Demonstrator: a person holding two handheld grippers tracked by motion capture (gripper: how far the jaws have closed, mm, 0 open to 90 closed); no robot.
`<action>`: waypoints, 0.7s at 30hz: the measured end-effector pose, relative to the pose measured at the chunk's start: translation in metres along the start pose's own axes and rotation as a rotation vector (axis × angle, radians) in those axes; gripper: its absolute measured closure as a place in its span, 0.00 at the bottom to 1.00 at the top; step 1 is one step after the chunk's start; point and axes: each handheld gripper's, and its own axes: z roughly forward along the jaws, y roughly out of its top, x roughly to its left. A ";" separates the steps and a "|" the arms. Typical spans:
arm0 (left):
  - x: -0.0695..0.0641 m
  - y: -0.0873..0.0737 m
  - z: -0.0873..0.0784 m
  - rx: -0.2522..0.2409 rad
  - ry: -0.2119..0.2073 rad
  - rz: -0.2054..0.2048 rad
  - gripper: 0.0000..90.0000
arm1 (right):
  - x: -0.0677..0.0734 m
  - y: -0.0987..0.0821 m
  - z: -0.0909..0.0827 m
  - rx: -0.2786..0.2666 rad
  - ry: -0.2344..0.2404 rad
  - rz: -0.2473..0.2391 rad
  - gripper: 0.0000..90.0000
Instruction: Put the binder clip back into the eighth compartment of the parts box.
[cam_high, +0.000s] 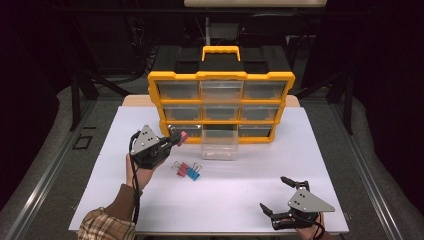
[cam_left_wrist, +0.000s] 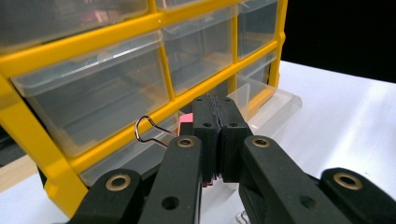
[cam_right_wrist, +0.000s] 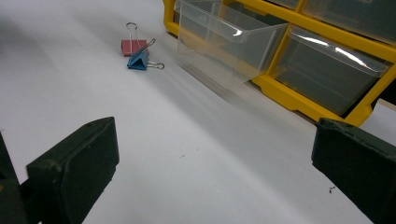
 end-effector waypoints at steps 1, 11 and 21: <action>0.000 0.001 0.001 -0.001 -0.002 0.004 0.98 | 0.000 0.000 0.000 0.000 0.000 0.000 0.00; -0.003 0.010 0.012 -0.022 -0.020 0.011 0.98 | 0.000 0.000 0.001 0.003 0.001 0.000 0.00; -0.009 0.013 0.029 -0.016 -0.045 0.035 0.98 | 0.000 0.000 0.001 0.006 -0.005 0.005 0.02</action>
